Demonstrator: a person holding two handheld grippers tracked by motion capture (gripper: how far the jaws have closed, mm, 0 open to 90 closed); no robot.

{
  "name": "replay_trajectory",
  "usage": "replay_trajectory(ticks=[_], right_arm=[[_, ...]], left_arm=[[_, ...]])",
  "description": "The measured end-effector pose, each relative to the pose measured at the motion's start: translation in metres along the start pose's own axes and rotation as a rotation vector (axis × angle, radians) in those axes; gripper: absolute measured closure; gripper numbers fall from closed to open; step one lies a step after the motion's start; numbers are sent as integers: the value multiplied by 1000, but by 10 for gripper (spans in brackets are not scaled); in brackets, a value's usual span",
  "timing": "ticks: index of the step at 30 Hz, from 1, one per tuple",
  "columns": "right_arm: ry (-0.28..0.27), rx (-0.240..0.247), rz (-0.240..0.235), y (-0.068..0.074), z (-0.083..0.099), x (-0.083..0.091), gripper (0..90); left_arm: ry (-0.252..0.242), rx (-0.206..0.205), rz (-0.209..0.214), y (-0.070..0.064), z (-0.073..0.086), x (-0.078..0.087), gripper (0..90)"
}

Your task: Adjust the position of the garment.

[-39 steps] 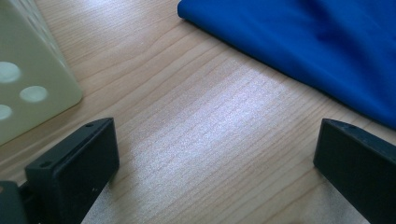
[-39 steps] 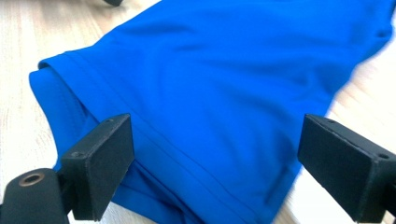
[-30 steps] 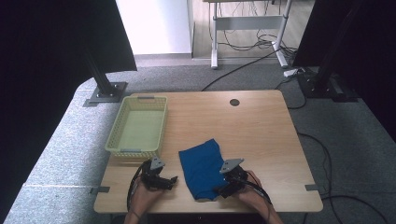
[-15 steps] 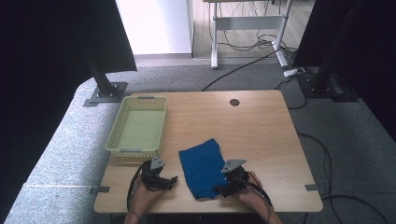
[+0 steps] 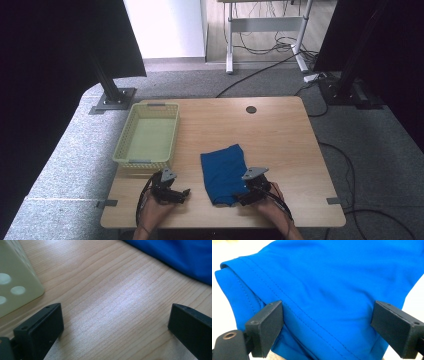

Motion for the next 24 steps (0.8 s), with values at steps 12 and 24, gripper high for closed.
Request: replay_trajectory(ticks=[12,24], right_arm=[[-8,-71,42,-9,7,19,124],[-6,-118,-43,-6,25,29,121]], left_arm=[[0,0,0,0,0,0,0],[0,3,-2,0,0,0,0]])
Point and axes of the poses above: each handheld gripper's, and its own axes: x roughly backward along the jaws, z roughly out of its underside, y roughly to its left, the point moved 7 cm from there along -x, roughly forward along the jaws, and after that the axes turned 12 degrees about x, right-handed, at the moved point
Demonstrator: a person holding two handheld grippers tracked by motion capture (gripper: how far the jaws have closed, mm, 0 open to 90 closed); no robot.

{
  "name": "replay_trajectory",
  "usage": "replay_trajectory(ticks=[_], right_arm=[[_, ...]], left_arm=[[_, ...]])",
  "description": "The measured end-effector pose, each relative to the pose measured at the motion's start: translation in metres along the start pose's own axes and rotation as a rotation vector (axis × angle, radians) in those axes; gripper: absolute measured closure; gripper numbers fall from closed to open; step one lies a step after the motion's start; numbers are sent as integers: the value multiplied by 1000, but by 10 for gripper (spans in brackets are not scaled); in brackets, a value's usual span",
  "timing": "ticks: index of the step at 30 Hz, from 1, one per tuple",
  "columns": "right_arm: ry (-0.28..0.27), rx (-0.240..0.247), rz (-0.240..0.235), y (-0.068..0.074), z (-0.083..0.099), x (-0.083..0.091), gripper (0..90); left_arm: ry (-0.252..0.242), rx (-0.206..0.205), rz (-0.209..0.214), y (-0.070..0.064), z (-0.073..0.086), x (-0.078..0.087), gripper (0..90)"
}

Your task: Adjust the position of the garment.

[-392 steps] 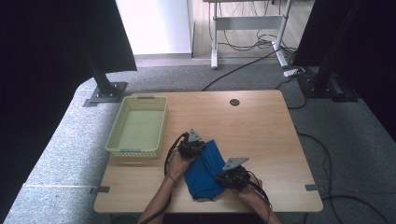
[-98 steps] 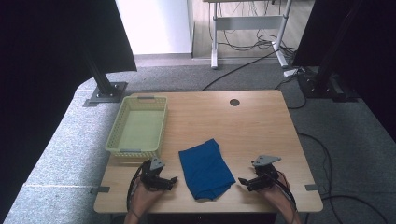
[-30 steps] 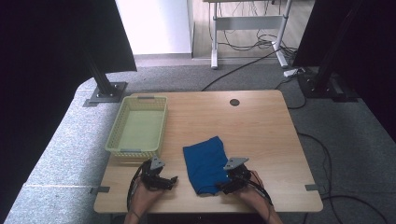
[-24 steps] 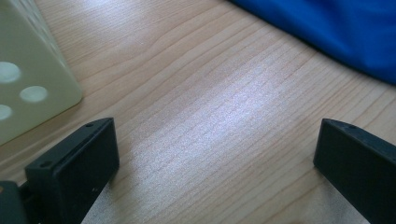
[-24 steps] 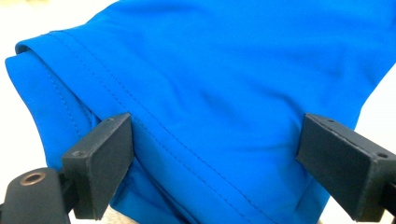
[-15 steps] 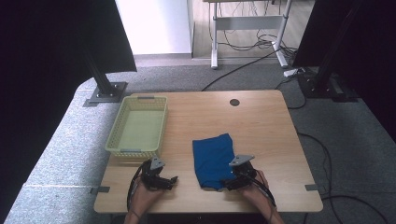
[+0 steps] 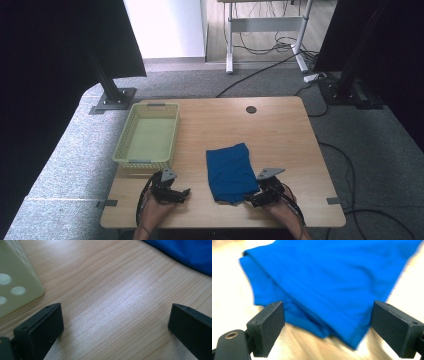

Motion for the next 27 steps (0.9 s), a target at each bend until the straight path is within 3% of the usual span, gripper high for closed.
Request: replay_trajectory(ticks=[8,15,20,25,27], right_arm=[[18,84,-74,25,-9,-8,124],[-32,89,23,8,-18,2,126],[-52,136,10,10,-30,-7,128],[15,166,-18,13,-31,-29,114],[25,185,-4,13,-31,-33,110]], left_arm=[[1,-1,-1,0,0,0,0],[0,2,-2,0,0,0,0],[0,2,-3,0,-1,-1,0],[0,2,-3,0,-1,-1,0],[0,2,-3,0,-1,-1,0]])
Point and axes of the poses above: each handheld gripper's, and its own axes: x roughly backward along the jaws, z roughly out of its underside, y roughly to its left, the point moved 7 cm from there along -x, roughly forward along the jaws, and after that the axes turned 12 degrees about x, right-handed, at the moved point
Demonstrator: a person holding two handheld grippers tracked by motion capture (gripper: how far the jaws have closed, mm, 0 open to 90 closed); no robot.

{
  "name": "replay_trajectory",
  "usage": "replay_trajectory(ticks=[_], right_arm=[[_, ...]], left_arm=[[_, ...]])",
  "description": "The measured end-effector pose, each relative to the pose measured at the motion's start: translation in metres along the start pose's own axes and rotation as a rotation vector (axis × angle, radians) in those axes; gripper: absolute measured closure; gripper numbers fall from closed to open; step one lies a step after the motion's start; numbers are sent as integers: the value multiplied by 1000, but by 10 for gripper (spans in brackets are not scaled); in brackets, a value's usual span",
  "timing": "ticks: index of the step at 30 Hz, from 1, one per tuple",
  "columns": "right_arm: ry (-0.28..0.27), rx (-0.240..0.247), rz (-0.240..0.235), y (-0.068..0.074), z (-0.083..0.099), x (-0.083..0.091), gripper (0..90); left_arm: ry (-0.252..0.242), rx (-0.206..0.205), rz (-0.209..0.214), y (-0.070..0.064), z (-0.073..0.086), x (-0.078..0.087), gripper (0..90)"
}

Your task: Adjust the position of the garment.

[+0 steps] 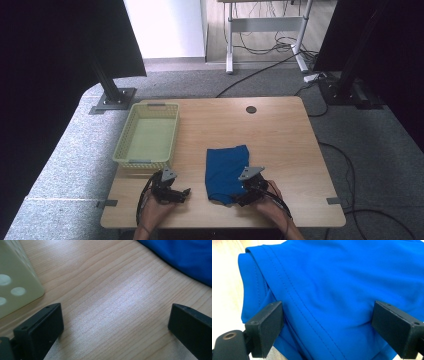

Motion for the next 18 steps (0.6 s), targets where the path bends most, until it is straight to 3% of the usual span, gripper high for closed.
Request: replay_trajectory(ticks=[4,18], right_arm=[[15,0,9,-3,0,-1,111],[-19,-41,51,-24,2,-6,112]], left_arm=[[0,-1,0,0,0,0,0],[0,0,0,0,0,0,0]])
Point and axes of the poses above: each handheld gripper's, and its own axes: x roughly backward along the jaws, z roughly out of its underside, y roughly to its left, the point moved 7 cm from there along -x, roughly forward along the jaws, and after that the axes turned 12 degrees about x, right-handed, at the moved point
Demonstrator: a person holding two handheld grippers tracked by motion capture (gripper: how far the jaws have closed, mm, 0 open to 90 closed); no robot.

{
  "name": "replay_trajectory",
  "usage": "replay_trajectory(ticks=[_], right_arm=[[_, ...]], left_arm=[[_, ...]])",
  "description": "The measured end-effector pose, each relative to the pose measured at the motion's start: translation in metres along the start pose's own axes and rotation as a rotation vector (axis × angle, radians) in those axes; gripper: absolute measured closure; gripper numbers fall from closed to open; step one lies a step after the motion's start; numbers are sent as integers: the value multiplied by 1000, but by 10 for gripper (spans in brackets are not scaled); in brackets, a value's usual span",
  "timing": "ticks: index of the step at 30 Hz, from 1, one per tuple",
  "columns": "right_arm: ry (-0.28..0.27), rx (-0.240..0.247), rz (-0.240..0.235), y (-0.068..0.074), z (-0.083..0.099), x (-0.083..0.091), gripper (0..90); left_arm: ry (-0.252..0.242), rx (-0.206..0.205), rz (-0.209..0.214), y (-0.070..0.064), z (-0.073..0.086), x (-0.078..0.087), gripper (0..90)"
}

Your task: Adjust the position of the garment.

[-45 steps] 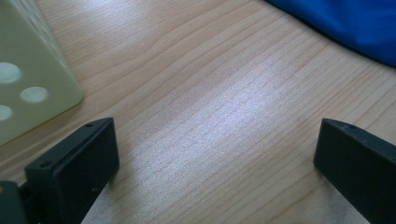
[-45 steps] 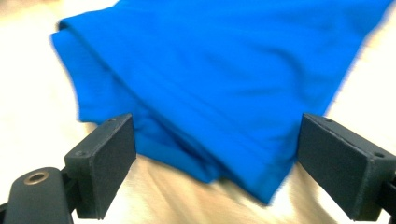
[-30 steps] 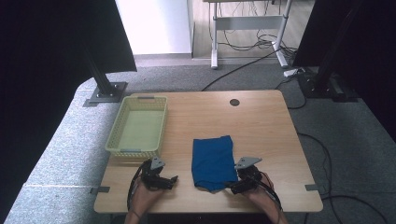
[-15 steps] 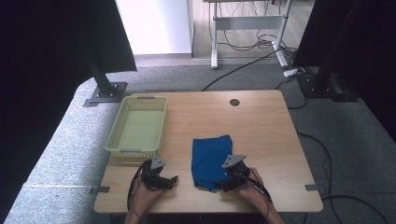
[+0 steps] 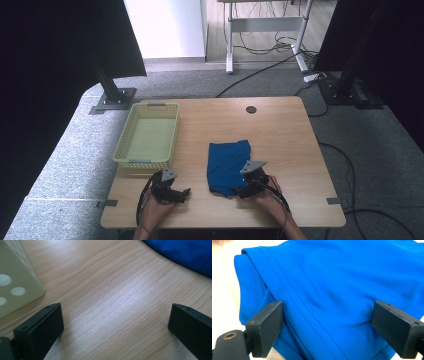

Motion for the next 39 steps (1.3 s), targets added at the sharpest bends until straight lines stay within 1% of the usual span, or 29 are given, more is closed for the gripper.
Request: replay_trajectory(ticks=[17,29,30,35,39], right_arm=[[3,-20,12,-33,-4,-11,113],[11,-23,11,-52,-10,-20,114],[11,-23,11,-52,-10,-20,114],[21,-25,6,-61,-13,-25,114],[16,-25,9,-69,-16,-29,114]], left_arm=[[-3,9,-8,0,0,0,6],[1,-2,2,1,-1,-1,6],[1,-2,2,1,-1,-1,6],[2,-6,6,1,-1,-1,6],[2,-7,6,1,-1,-1,6]])
Point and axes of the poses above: each handheld gripper's, and its own axes: x roughly backward along the jaws, z roughly out of its underside, y roughly to its left, the point moved 7 cm from there along -x, roughly forward along the jaws, and after that the axes turned 12 degrees about x, right-handed, at the moved point
